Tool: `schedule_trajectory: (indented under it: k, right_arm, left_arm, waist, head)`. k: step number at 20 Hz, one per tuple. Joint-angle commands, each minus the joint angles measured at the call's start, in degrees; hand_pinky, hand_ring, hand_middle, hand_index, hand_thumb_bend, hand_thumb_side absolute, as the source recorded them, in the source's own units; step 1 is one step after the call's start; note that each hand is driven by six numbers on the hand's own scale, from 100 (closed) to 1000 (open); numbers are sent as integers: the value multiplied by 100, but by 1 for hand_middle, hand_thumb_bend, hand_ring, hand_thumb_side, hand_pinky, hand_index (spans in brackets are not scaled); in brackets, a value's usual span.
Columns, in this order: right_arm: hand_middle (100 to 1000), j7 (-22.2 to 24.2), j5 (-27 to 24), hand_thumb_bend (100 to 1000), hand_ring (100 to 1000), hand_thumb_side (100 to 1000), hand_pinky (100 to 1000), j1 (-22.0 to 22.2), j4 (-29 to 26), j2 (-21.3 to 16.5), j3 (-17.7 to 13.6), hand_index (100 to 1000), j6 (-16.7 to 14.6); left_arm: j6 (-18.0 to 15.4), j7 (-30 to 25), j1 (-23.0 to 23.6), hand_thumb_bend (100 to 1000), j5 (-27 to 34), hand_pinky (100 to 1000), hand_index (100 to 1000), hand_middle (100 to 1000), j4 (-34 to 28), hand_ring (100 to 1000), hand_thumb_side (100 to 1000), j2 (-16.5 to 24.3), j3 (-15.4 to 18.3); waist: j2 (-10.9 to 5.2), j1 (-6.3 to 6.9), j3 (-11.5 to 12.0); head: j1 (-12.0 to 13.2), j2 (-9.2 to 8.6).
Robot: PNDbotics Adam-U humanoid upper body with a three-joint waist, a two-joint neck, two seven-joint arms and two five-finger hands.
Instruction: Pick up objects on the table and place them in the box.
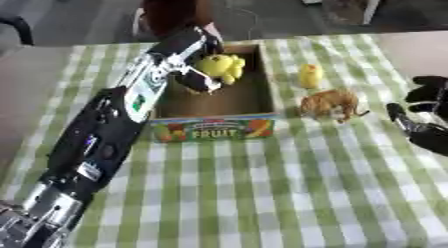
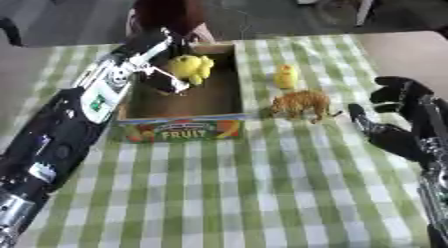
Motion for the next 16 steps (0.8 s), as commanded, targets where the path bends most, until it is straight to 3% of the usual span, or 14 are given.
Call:
schedule_trajectory:
  k: [1, 2, 3, 4, 6, 9, 11, 13, 15, 16]
  right_arm:
    - [573, 16, -28, 380, 667, 100, 646, -88, -60, -73, -16, 761, -9]
    - [573, 15, -28, 380, 667, 100, 646, -87, -59, -71, -18, 761, -9]
    - [573, 14, -28, 380, 667, 100, 646, -86, -60, -70, -21, 761, -9]
    - [573, 14, -27, 380, 667, 100, 646, -85, -60, -70, -24, 761, -9]
    - [573, 5, -26, 380, 667, 100, 646, -80, -57, -78, -34, 761, -8]
    - [573, -2, -18, 383, 667, 100, 647, -84, -52, -93, -47, 760, -6]
    - [573, -10, -4, 383, 667, 100, 647, -99, -42, -121, -59, 761, -3]
    - [573, -18, 13, 384, 668, 100, 647, -134, -32, -169, -69, 761, -4]
    - [574, -18, 47, 387, 668, 100, 647, -225, -13, -256, -69, 761, -5]
    - [574, -13, 69, 387, 668, 100, 648, -280, 4, -311, -63, 761, -7]
  left_arm:
    - [-16, -36, -34, 575, -220, 686, 719, 592, 89, 633, 222, -5, 32]
    - [1, -37, -14, 575, -260, 686, 719, 592, 91, 633, 222, -4, 38]
    - [30, -33, 10, 730, -293, 721, 745, 658, 78, 691, 206, 12, 48]
    - [62, -25, 32, 819, -315, 734, 754, 681, 55, 712, 181, 26, 59]
    - [160, 28, 87, 817, -287, 761, 771, 724, 7, 749, 149, 54, 108]
    - [281, 198, 177, 857, -5, 782, 778, 739, -136, 765, 339, 128, 174]
    - [305, 316, 254, 873, 376, 786, 778, 738, -354, 765, 389, 216, 187]
    - [376, 459, 344, 872, 790, 782, 770, 726, -666, 757, 392, 325, 204]
    - [462, 662, 500, 849, 1478, 755, 740, 682, -1064, 732, 294, 433, 272]
    - [513, 768, 594, 848, 1946, 752, 738, 680, -1260, 730, 287, 495, 306]
  waist:
    - [-66, -20, 1]
    - [-64, -19, 3]
    - [-62, -18, 10]
    - [-60, -18, 15]
    - [-56, -18, 30]
    - [-52, -21, 63]
    - [-47, -21, 87]
    - [-43, -23, 110]
    - [-42, -28, 138]
    - [-42, -28, 152]
  head:
    - [-2, -60]
    - [-5, -62]
    - [-18, -65]
    - [-26, -67]
    - [-40, -77]
    - [-60, -79]
    - [-70, -83]
    - [-83, -80]
    - [-110, -75]
    - [-127, -76]
